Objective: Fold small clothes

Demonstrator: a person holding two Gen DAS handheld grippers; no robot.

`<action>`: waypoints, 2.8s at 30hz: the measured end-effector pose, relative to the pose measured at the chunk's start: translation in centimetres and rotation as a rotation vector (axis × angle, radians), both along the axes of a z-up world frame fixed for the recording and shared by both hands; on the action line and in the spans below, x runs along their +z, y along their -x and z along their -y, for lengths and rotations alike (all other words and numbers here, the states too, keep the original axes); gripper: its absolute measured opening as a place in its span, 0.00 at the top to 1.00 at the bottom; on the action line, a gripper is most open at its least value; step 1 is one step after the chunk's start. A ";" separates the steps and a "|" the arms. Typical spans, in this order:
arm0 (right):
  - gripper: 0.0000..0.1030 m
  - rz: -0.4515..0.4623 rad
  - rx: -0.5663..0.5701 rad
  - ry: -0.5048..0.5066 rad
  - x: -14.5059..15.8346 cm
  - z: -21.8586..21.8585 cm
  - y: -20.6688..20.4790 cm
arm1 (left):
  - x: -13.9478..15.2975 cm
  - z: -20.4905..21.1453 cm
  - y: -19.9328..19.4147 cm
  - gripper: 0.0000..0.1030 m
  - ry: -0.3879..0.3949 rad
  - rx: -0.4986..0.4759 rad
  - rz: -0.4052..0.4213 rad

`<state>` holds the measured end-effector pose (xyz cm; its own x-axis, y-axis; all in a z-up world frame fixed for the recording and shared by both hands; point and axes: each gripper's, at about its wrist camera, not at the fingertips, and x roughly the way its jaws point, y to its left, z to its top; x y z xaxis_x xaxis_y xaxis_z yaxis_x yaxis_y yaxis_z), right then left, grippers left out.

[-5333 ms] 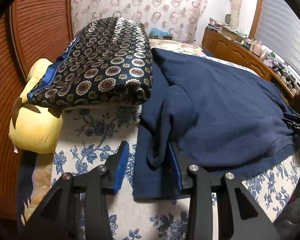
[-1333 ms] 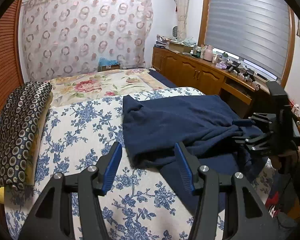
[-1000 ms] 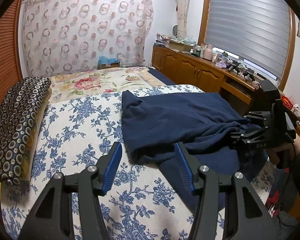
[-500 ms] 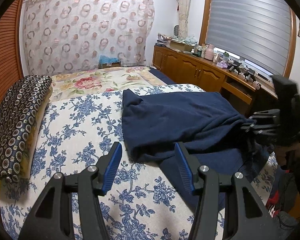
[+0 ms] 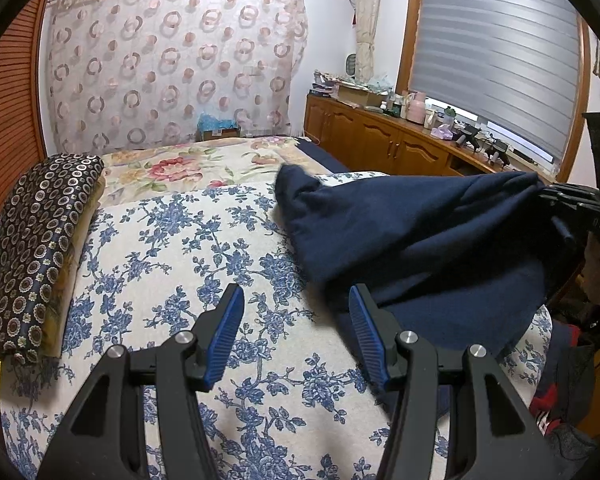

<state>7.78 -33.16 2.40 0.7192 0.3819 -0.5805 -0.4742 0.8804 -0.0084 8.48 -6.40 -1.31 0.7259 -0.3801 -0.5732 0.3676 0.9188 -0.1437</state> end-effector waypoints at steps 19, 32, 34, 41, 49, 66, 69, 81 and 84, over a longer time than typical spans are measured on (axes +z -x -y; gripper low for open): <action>0.45 -0.082 -0.193 0.123 -3.9 4.4 -1.0 | 0.0 1.4 0.4 0.48 -0.009 -0.022 0.007; 0.43 -0.149 0.018 0.130 -6.6 -4.3 -6.6 | -0.4 0.9 0.6 0.48 -0.010 -0.010 0.000; 0.43 -0.166 0.044 0.136 -7.0 -5.3 -7.3 | -0.6 0.7 0.6 0.48 -0.009 -0.006 -0.003; 0.43 -0.233 0.149 0.177 -9.2 -9.4 -8.8 | -0.8 0.3 0.6 0.48 -0.006 -0.002 -0.007; 0.43 -0.289 0.183 0.217 -10.7 -11.3 -9.7 | -1.1 0.3 0.6 0.48 -0.006 -0.005 -0.015; 0.93 0.020 -0.093 0.230 -2.0 -3.2 -12.6 | -1.6 1.2 0.8 0.48 -0.013 -0.031 -0.026; 0.93 0.035 -0.181 0.289 -1.4 -0.9 -14.9 | -1.8 1.6 0.8 0.48 -0.028 -0.035 -0.028; 0.65 -0.097 -0.423 0.330 -5.1 4.7 -21.3 | -2.4 2.1 0.9 0.48 -0.048 -0.050 -0.044; 0.65 -0.093 -0.400 0.296 -4.3 5.4 -19.8 | -2.4 2.5 1.0 0.48 -0.047 -0.058 -0.046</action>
